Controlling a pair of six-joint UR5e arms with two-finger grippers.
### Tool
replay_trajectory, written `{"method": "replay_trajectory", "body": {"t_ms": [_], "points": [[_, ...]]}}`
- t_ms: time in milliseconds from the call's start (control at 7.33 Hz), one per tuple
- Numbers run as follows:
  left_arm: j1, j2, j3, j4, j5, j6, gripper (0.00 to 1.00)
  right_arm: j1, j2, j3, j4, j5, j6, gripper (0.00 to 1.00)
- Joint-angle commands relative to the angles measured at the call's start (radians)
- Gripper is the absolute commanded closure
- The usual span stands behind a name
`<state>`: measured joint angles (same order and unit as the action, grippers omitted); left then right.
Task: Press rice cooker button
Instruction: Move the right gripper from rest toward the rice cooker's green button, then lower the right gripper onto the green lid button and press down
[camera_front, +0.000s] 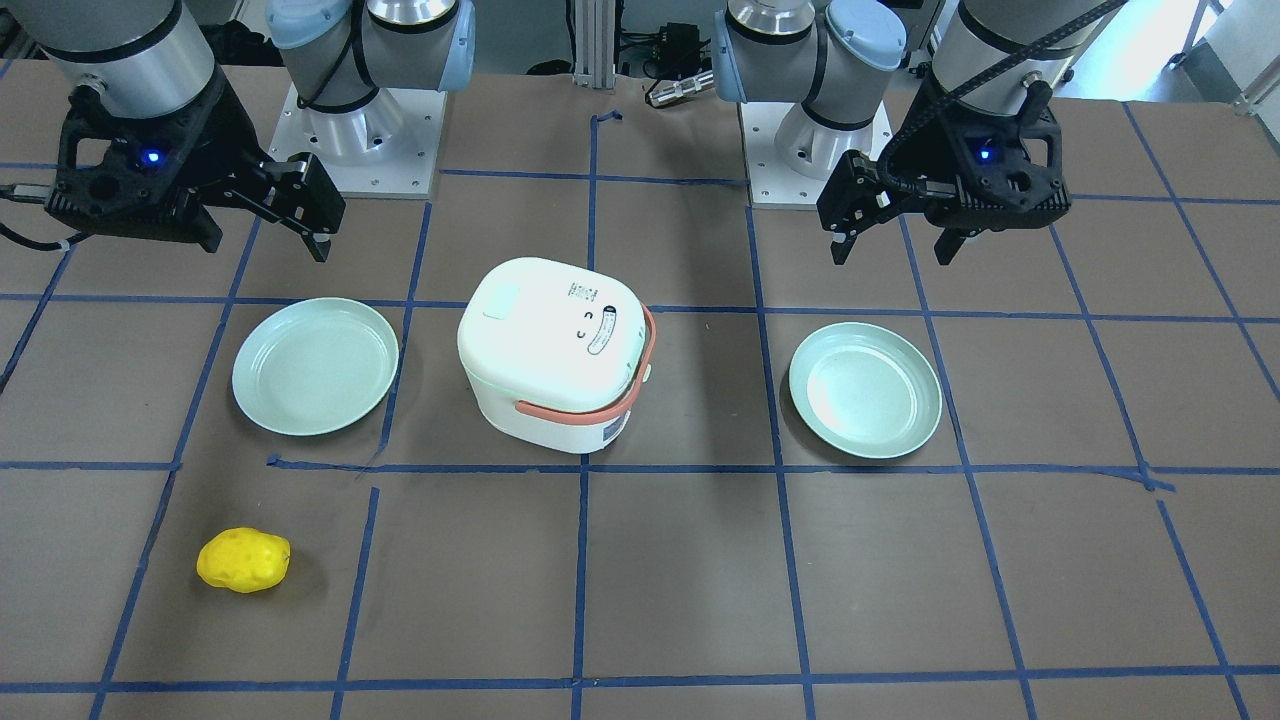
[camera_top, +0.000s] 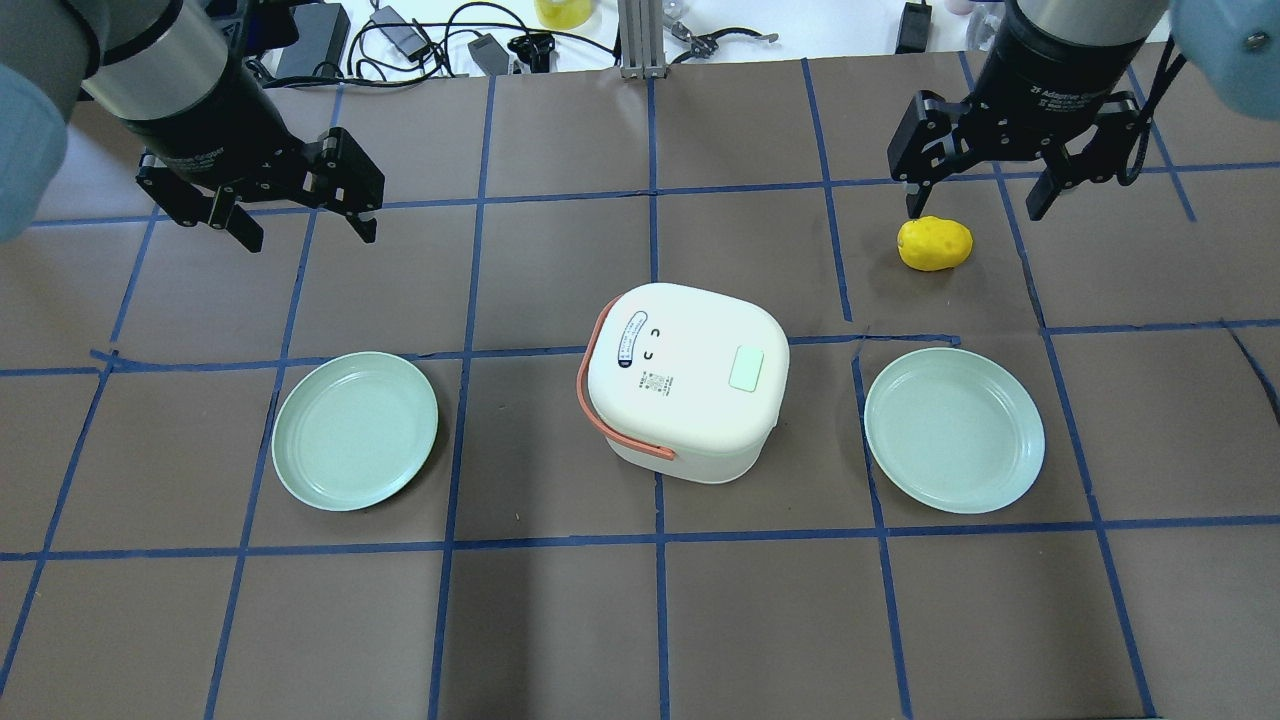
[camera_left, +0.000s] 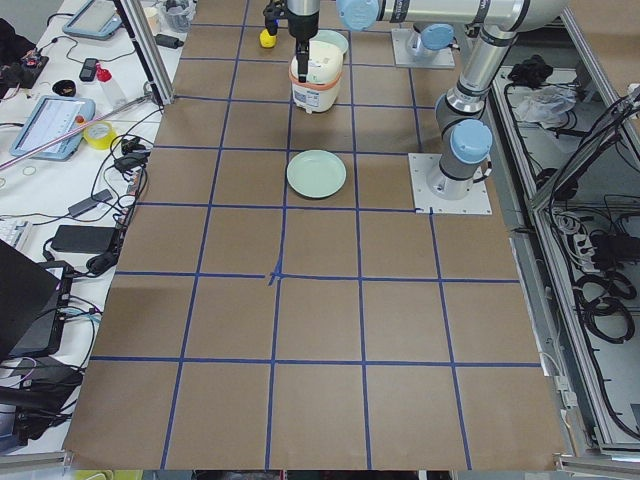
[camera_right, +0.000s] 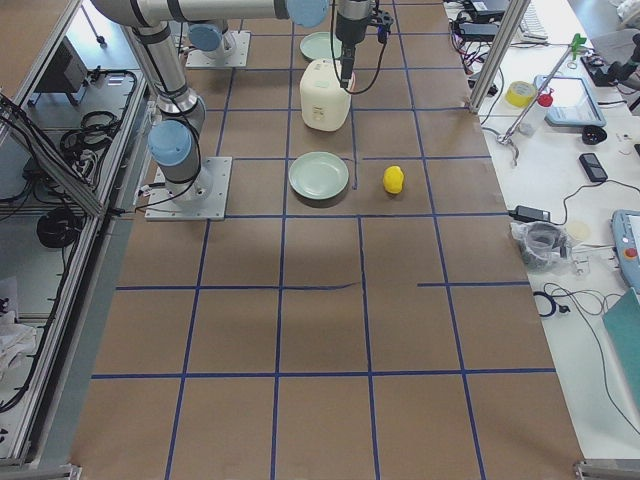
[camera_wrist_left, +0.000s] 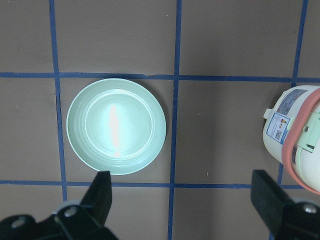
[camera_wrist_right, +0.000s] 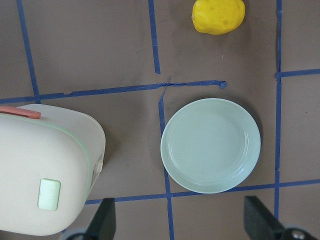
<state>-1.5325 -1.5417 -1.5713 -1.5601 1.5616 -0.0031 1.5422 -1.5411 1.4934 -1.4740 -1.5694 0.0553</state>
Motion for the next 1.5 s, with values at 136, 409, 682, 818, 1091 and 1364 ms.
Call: {"method": "replay_trajectory", "body": {"t_ms": [136,409,682,818,1091,1364], "points": [[0.0,0.0,0.0,0.0,0.0,0.0,0.0,0.027,0.009,0.016,0.009,0.095,0.018,0.9],[0.0,0.0,0.0,0.0,0.0,0.0,0.0,0.105,0.042,0.021,0.011,0.103,0.09,1.0],[0.0,0.0,0.0,0.0,0.0,0.0,0.0,0.168,0.073,0.054,-0.006,0.185,0.182,1.0],[0.0,0.0,0.0,0.0,0.0,0.0,0.0,0.176,0.073,0.092,-0.028,0.21,0.184,1.0],[0.0,0.0,-0.001,0.0,0.0,0.0,0.0,0.206,0.076,0.16,-0.086,0.232,0.186,1.0],[0.0,0.0,-0.001,0.0,0.0,0.0,0.0,0.219,0.084,0.217,-0.15,0.23,0.19,1.0]]}}
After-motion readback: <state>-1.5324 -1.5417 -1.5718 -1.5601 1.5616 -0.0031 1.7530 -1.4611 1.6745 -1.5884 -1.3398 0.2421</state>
